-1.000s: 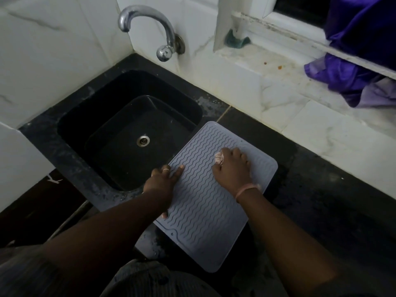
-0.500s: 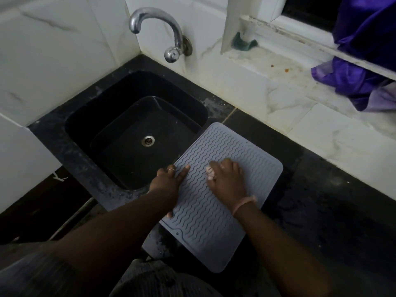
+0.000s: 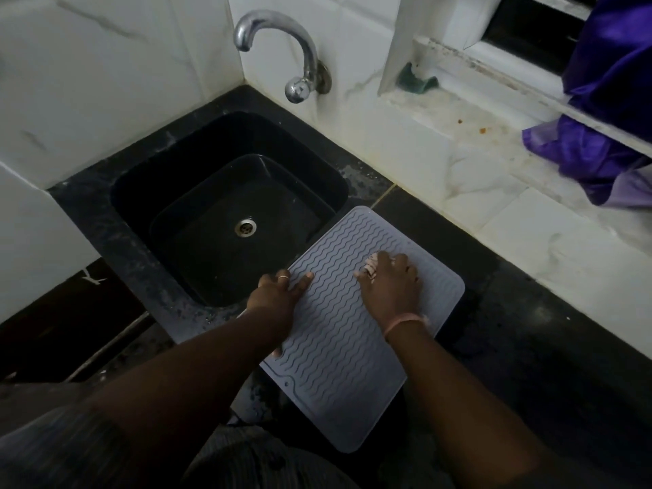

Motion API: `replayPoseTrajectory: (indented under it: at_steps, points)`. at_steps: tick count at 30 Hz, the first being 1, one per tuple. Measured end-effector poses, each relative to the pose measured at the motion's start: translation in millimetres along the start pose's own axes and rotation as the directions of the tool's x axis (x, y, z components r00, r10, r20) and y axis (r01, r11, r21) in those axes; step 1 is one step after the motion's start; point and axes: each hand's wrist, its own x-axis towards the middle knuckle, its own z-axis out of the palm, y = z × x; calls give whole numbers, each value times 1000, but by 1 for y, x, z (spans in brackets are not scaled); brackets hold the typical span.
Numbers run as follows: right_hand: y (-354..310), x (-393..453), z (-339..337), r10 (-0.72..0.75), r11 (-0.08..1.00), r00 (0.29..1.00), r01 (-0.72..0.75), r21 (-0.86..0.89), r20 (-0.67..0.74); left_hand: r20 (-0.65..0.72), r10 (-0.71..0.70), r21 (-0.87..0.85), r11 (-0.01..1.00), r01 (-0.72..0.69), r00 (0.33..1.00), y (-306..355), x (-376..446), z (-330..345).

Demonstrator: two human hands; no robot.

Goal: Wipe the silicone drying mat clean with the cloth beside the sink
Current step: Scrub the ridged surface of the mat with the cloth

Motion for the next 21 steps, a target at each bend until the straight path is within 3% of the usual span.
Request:
replayPoseTrajectory:
  at_steps: [6,11,18,21]
  points:
    - [-14,-49,-1,-202,966,979,196,168,19,-18,5,22,1000,-5,1000,0,3,2]
    - [-47,-111,4,-352,925,932,333,185,84,-18,5,80,997,-4,1000,-2,3,3]
    - [-60,-153,8,-442,886,865,381,262,236,-33,42,80,996,-39,999,-6,-6,4]
    - [-57,-152,1,-412,867,869,283,410,272,-53,60,20,998,-59,997,-9,-15,11]
